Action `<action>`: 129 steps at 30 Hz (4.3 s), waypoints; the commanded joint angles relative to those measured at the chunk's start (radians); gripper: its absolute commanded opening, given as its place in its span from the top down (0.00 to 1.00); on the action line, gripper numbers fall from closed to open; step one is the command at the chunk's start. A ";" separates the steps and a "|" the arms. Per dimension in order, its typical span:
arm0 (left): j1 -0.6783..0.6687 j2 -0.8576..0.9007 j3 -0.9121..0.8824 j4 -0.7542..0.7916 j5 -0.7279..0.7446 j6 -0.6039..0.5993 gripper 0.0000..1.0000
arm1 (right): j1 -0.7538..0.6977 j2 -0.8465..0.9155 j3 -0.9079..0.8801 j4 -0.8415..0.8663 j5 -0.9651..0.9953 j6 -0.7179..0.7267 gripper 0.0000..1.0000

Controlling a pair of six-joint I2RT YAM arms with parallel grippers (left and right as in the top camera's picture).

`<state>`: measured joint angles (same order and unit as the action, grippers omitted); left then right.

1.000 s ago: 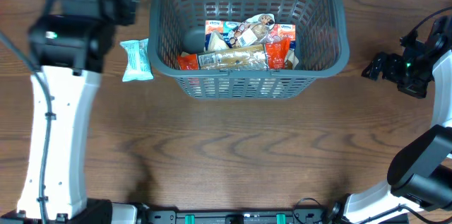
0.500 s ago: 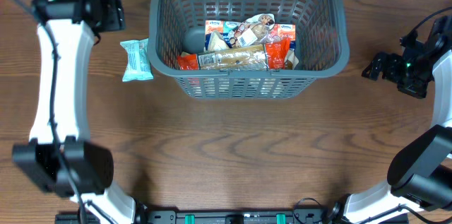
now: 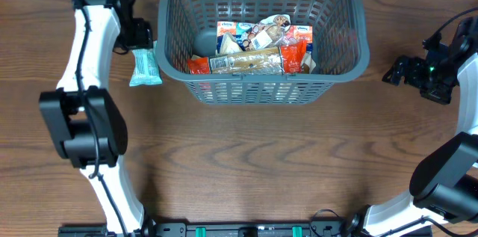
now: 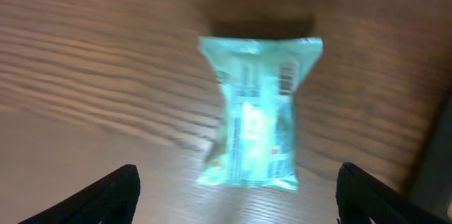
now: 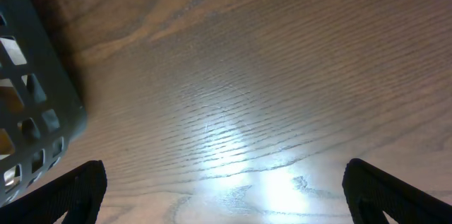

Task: Pack container
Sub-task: 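Move the left gripper left over the mint-green wrapped bar, then lower the left gripper and grasp the mint-green bar, then lift the mint bar and carry it over the basket with the left gripper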

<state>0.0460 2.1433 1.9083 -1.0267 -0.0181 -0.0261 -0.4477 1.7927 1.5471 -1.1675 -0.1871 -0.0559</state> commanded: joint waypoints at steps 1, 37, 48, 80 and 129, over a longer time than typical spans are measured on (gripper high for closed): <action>0.009 0.062 0.013 -0.014 0.097 -0.005 0.18 | -0.003 0.003 -0.005 -0.004 -0.008 -0.013 0.01; 0.010 0.154 -0.053 0.105 0.070 0.006 0.18 | -0.003 0.003 -0.005 -0.022 -0.008 -0.021 0.01; 0.011 0.190 -0.054 0.105 0.070 0.006 0.18 | -0.003 0.003 -0.005 -0.023 -0.008 -0.021 0.01; 0.020 0.183 -0.055 0.017 0.071 0.005 0.76 | -0.003 0.003 -0.005 -0.026 -0.008 -0.021 0.01; -0.357 -0.684 -0.053 0.198 0.273 0.612 0.94 | -0.003 0.003 -0.005 -0.026 -0.008 -0.021 0.01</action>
<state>-0.2581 1.4353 1.8507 -0.8394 0.2104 0.3939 -0.4477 1.7927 1.5471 -1.1915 -0.1871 -0.0624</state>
